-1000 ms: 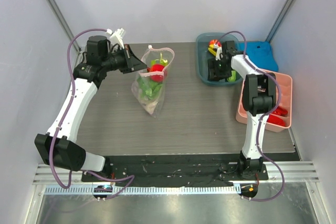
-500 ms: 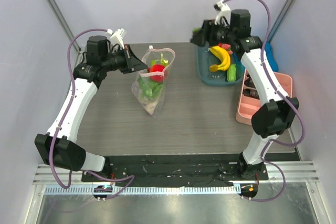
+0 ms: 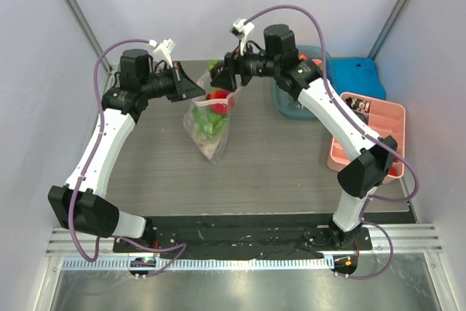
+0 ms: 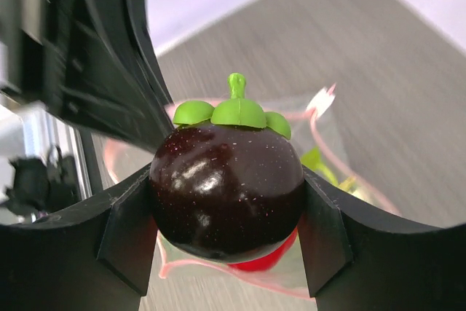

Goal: Place the food in the zip-top bag and seal the zipper
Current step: Place the fake fruit in the zipper food storage bag, then adjust the zipper food storage bag at the center of the board.

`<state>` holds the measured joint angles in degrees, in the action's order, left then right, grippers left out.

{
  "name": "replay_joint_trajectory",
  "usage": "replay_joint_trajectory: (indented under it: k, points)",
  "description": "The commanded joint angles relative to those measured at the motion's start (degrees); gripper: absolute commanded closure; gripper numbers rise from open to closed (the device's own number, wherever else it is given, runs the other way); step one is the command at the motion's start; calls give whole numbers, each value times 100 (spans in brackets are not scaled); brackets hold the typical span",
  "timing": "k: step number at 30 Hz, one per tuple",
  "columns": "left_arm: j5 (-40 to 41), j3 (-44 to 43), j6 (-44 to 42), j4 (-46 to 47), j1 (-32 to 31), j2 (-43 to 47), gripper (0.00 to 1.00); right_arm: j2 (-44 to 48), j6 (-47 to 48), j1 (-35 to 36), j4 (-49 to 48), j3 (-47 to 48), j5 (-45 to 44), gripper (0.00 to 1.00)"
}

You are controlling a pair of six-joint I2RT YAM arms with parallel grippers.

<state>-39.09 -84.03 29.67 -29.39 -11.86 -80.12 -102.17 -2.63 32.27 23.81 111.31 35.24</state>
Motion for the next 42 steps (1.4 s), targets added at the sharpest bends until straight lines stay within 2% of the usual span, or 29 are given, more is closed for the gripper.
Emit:
replay_joint_trajectory:
  k: [1, 3, 7, 10, 11, 14, 17, 20, 25, 29, 32, 42]
  points:
    - [-143, -44, 109, 460, 43, 181, 100, 74, 912, 262, 264, -293, -333, 67]
    - [-151, -8, 162, 504, 43, 198, 100, 31, 1176, 367, 369, -329, -491, 59]
    - [-169, 53, 179, 539, 43, 233, 100, -162, 1073, 508, 378, -119, -817, 58]
    - [-169, 88, 179, 548, 43, 260, 100, -259, 1002, 552, 422, 128, -896, 31]
    - [-160, 97, 171, 548, 43, 268, 100, -251, 1010, 578, 448, 189, -914, 19]
    - [-143, 106, 188, 583, 43, 277, 100, -190, 958, 596, 598, 304, -923, 5]
    - [-151, 106, 267, 662, 43, 295, 100, -84, 940, 579, 809, 427, -1045, 1]
    - [-187, 97, 311, 724, 52, 312, 100, 74, 669, 412, 941, 515, -1037, 0]
    - [-257, 115, 311, 733, 87, 321, 100, 206, 272, -343, 976, 489, -940, 1]
    - [-274, 132, 311, 741, 96, 330, 100, 154, -158, -836, 1037, 304, -1107, 10]
    - [-283, 141, 320, 750, 105, 330, 100, 75, -299, -924, 1038, 93, -1091, 19]
    - [-231, 150, 241, 680, 113, 374, 100, -418, -1055, -951, 765, 225, -168, 32]
